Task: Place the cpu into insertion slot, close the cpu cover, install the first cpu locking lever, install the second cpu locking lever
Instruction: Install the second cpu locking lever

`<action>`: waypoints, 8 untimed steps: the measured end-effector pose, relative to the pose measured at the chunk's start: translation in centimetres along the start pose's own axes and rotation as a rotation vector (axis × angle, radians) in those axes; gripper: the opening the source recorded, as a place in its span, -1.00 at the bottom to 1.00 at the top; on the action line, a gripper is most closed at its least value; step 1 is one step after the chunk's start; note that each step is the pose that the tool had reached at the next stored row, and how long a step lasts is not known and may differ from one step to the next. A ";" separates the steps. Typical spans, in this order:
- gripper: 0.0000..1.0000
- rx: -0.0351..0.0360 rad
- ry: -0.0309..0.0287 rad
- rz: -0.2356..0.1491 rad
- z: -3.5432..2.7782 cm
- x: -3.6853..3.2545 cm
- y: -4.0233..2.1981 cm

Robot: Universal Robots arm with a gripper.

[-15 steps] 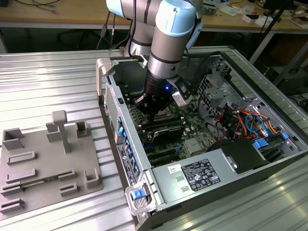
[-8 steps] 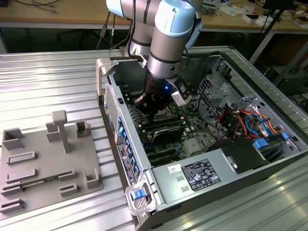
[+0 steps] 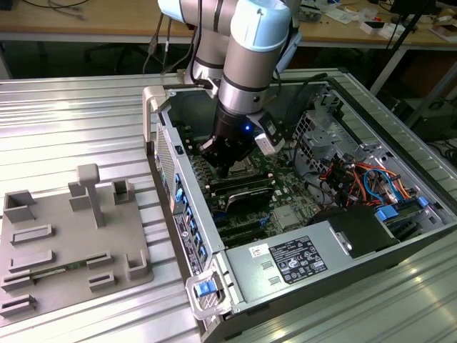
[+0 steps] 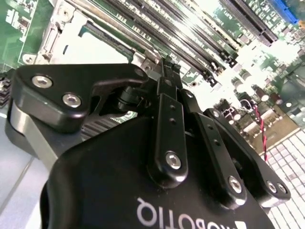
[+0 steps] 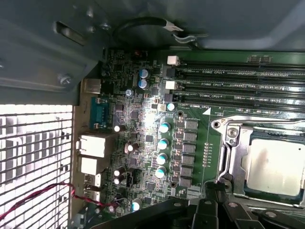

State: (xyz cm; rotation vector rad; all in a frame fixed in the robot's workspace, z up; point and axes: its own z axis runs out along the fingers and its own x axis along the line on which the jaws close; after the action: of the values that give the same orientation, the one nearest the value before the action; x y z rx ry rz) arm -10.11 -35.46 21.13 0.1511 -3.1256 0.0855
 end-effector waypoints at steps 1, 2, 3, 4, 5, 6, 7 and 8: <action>-0.79 -0.0002 0.0000 0.000 -0.01 0.00 0.00; -0.79 -0.0005 -0.0001 0.000 -0.01 0.00 0.01; -0.79 -0.0008 -0.0001 0.000 -0.01 0.00 0.01; -0.79 -0.0008 0.0000 0.000 -0.02 0.01 0.00; -0.79 -0.0010 0.0001 0.000 -0.02 0.01 0.00; -0.79 -0.0010 0.0000 -0.001 -0.02 0.01 0.00; -0.79 -0.0010 0.0000 -0.001 -0.02 0.01 0.00; -0.79 -0.0010 0.0000 -0.001 -0.02 0.01 0.00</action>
State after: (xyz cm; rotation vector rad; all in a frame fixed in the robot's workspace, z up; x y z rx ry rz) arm -10.12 -35.46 21.15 0.1528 -3.1254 0.0839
